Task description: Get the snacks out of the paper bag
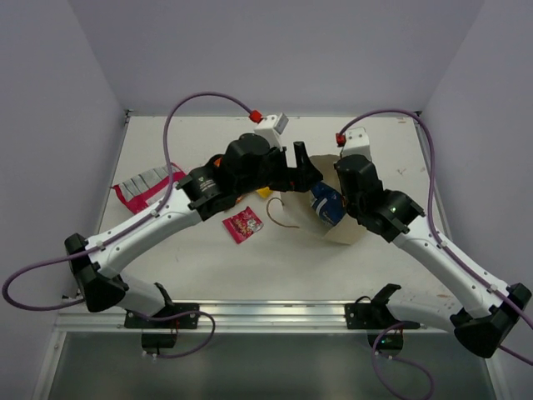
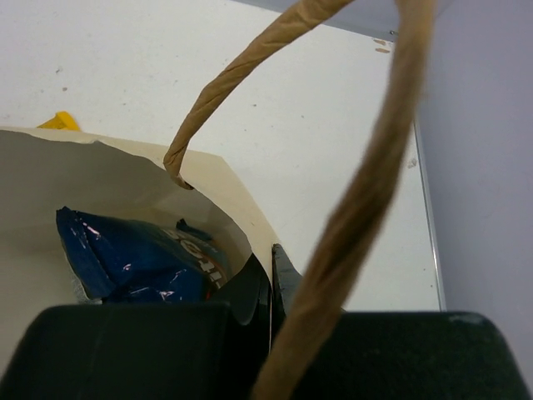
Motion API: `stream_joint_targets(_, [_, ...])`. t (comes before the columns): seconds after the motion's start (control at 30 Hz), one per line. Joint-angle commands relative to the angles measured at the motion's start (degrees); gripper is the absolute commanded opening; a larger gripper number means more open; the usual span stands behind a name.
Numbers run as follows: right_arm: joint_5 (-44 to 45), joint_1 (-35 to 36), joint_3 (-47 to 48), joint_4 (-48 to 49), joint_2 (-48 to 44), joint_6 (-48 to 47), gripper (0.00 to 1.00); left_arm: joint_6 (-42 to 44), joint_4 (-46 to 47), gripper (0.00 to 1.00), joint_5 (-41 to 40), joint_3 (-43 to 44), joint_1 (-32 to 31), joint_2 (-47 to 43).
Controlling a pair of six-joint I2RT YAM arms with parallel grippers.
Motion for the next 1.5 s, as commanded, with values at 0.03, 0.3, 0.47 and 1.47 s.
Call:
stream_joint_targets(0.03, [3.05,-0.04,0.21,3.41,0.43,2.43,0.0,-1.53,1.72,0.95,-3.85,5.08,-1.3,3.9])
stream_joint_targets(0.3, [2.97,0.14,0.38,3.24,0.34,4.1,0.0,-4.78,3.39,0.94,-6.31,-0.97,-3.15,9.0])
stream_joint_targets(0.47, [3.58,0.49,-0.05,2.27,0.08,6.47,0.0,-5.84,4.63,0.95,-7.98,-2.3,-3.06,13.05])
stream_joint_targets(1.47, [5.78,3.04,-3.3,-0.1,1.04,12.63,0.0,-5.07,2.87,0.0,-11.06,1.56,-2.89,16.41])
